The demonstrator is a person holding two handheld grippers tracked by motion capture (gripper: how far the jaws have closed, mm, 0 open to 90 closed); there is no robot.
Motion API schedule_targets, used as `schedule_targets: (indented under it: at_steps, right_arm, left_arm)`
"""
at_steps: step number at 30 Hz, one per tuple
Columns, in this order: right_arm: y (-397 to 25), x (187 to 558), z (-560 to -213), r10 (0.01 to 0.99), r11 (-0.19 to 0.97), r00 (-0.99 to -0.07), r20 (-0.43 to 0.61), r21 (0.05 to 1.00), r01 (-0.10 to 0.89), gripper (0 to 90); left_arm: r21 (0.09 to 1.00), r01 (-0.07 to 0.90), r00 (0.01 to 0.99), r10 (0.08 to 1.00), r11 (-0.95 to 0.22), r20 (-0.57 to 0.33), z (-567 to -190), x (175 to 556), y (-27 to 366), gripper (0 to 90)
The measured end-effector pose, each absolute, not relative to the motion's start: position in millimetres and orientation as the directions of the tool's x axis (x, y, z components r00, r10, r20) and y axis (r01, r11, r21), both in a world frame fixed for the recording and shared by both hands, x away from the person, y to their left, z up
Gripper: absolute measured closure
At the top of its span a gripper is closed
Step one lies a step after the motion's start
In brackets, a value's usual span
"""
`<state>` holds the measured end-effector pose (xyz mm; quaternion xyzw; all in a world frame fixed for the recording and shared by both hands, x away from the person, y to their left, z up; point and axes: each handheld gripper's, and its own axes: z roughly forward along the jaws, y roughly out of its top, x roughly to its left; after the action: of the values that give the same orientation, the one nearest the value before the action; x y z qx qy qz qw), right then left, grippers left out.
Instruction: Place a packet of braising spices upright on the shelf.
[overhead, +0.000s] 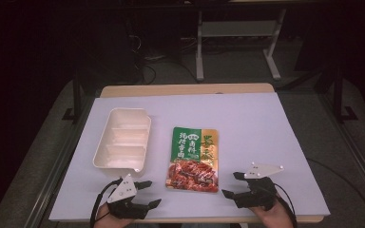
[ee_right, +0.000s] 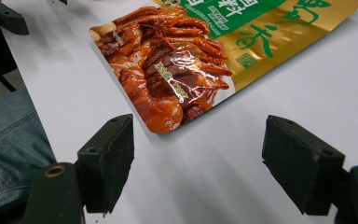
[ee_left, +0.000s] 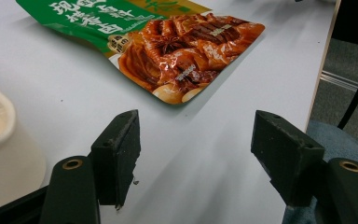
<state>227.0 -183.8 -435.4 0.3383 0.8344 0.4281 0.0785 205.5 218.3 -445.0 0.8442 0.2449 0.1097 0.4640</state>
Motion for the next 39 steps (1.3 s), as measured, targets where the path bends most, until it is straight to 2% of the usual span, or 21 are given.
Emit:
schedule_targets:
  at_steps: [14, 24, 33, 39]
  right_arm:
    - [-183.7, 227.9, -434.7, 0.635, 0.397, -0.757, 0.157, 0.774, 0.493, 23.9]
    - [-185.2, 229.2, -434.4, 0.641, 0.393, -0.752, 0.154, 0.775, 0.494, 23.3]
    - [-189.7, 227.3, -431.7, 0.647, 0.382, -0.749, 0.144, 0.789, 0.482, 23.2]
    - [-191.6, 227.1, -430.9, 0.650, 0.375, -0.746, 0.145, 0.793, 0.480, 23.2]
  left_arm:
    - [0.834, 0.300, 0.864, 0.502, -0.463, -0.032, -443.0, 206.7, 214.3, 36.9]
    - [0.827, 0.297, 0.874, 0.484, -0.478, -0.034, -436.6, 215.0, 199.8, 60.3]
    - [0.802, 0.281, 0.886, 0.464, -0.528, -0.005, -430.4, 231.9, 171.3, 73.7]
    - [0.766, 0.305, 0.883, 0.470, -0.565, -0.004, -432.0, 249.0, 158.4, 82.6]
